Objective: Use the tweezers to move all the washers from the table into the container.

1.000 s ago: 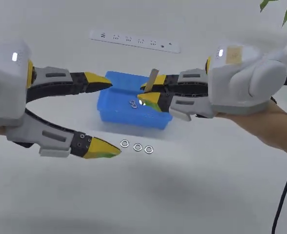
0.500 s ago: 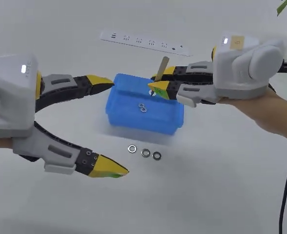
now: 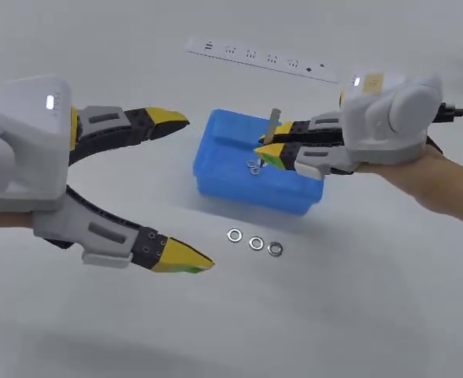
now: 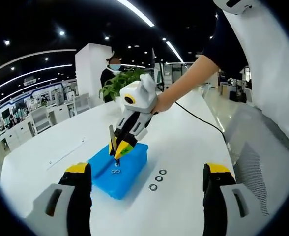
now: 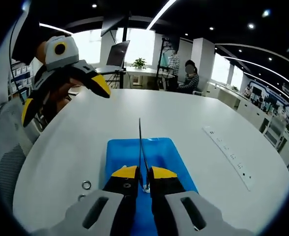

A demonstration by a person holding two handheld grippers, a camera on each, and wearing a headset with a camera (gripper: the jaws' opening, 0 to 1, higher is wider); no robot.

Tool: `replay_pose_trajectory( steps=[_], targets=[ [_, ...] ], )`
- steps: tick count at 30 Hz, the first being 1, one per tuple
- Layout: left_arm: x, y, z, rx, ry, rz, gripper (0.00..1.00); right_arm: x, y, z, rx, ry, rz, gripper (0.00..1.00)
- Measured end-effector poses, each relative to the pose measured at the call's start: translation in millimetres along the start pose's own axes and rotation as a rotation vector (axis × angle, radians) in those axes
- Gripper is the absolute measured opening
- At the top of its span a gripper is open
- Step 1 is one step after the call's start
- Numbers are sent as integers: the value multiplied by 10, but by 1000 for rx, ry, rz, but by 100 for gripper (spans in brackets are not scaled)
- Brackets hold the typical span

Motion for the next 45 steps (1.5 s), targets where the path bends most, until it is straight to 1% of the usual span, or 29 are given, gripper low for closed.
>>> replay_pose_trajectory(
  steps=[1,2,4,8,12,16,21,23,25,29,31,34,36,38,39,41,43,45],
  targets=[
    [2,-9,13,-10,-11,4,100,-14,2,-15,5,4,3,10],
    [3,-14,16,-10,-11,3,100,-30,5,-31,7,12,7,10],
    [1,-17,18,-4,-4,-3,100,-72,10,-60,12,27,12,10],
    [-26,-10,44,8,11,-3,99,-124,34,-97,19,41,12,10],
    [-45,-8,79,11,8,7,99,-111,41,-100,15,28,13,10],
    [-73,1,87,18,23,8,99,-112,49,-107,16,24,8,10],
    [-50,12,84,24,11,18,99,-108,54,-84,18,19,4,10],
    [-51,9,74,24,13,16,99,-106,50,-74,23,10,-7,11],
    [-56,4,64,21,17,15,99,-104,36,-60,15,8,-10,11],
    [-58,1,53,18,20,13,99,-79,-16,-8,5,-12,-37,11],
    [-53,3,48,18,17,14,99,-65,-42,17,-1,-29,-63,11],
    [-54,23,36,21,18,14,99,-69,-80,41,-5,-46,-84,11],
    [-46,73,14,33,11,21,99,-64,-74,52,-7,-49,-84,10],
    [-13,150,-30,44,-7,34,99,-59,-61,60,-2,-47,-76,9],
    [20,207,-67,46,-15,37,99,-56,-47,62,1,-39,-63,9],
    [76,282,-121,46,-24,41,98,-47,-25,64,7,-30,-45,9],
    [157,369,-201,31,-37,37,95,-25,5,71,19,-30,-31,9],
    [217,433,-272,25,-39,24,93,-7,24,76,24,-28,-17,9]
  ],
)
Point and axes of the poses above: the centre of the closed fingertips' face, and the gripper's own axes: z roughly backward along the fingers, y roughly to its left, x roughly out of its top, the point moved 9 cm from there along z, roughly backward along the fingers, and after that the axes turned 11 degrees about y, right-handed, at the moved point
